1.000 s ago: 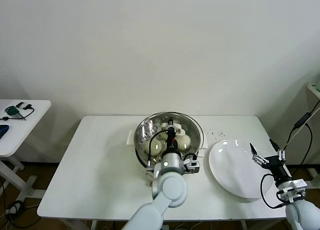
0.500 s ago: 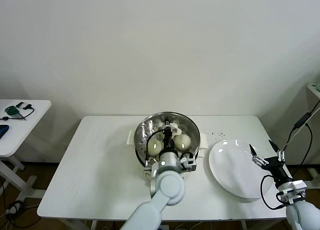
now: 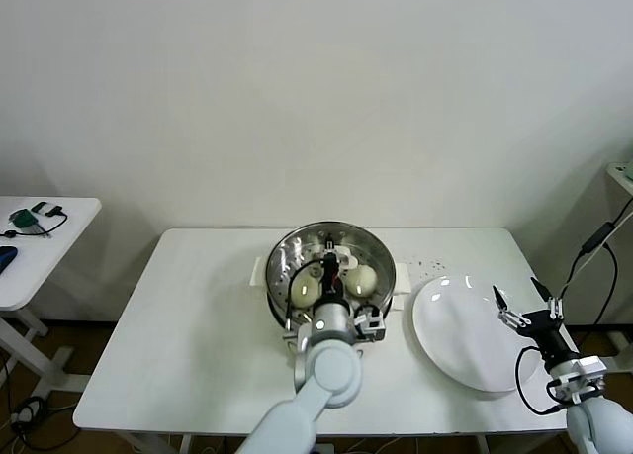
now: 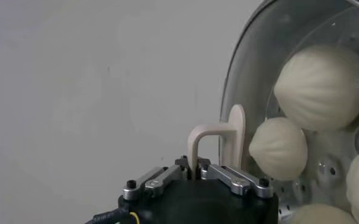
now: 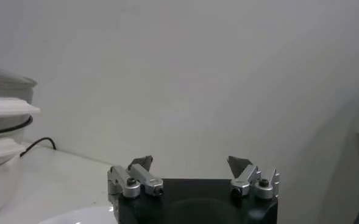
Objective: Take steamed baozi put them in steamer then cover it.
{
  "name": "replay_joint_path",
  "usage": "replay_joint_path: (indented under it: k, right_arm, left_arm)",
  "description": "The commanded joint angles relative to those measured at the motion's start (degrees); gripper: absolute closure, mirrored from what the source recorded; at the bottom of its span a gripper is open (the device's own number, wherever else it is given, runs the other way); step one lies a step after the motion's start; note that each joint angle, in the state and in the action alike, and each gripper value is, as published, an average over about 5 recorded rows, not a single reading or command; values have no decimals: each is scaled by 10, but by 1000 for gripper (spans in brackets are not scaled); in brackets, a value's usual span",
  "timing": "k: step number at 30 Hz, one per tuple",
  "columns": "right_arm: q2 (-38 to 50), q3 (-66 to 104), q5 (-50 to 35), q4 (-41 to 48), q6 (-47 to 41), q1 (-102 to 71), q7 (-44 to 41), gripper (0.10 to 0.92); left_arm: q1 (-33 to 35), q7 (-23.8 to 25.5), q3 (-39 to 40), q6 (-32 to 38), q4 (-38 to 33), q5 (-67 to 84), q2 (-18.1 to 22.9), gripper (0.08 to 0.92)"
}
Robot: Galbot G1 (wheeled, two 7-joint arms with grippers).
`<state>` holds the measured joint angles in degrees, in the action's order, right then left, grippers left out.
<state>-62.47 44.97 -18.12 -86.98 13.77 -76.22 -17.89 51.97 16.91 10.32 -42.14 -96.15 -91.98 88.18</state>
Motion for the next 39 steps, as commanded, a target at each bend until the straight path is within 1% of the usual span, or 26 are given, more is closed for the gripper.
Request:
replay_joint_path:
  k: [1,4,6,9,16,21,30,32,34,36,39]
  right_arm:
    - [2,1,0,0,-1,1,-2,203]
    - [3,2,0,1,-1,1,-2,203]
    - [4,2,0,1,-3,1,-2,203]
    - [4,2,1,0,-9,3,1,203]
    - [8,5,16,-14,-64,5,26,203]
    - [12,6,31,-24,-98,9,32,203]
    - [11,6,25,-30,-121,21,44,203]
    - [11,5,25,-32,-121,23,45,203]
    - [11,4,24,-34,-120,23,45,203]
    - [11,2,23,-37,-117,22,45,203]
    - [10,-1,23,-44,-114,17,44,203]
  left_arm:
    - [5,-3,1,-25,0,-6,-5,849]
    - [7,12,-4,-19,-8,-9,-8,849]
    - [5,12,-4,-21,-16,1,-9,849]
    - [3,13,1,-25,-36,14,-13,813]
    - [11,21,22,-29,-113,45,-42,619]
    - [40,25,27,-29,-165,63,-71,471]
    - [93,24,18,-29,-220,139,-127,220]
    - [109,13,6,-29,-231,159,-142,191]
    - [127,-8,-15,-25,-248,186,-155,181]
    - [146,-50,-55,-3,-270,223,-167,178]
    - [175,-130,-135,73,-298,314,-178,177]
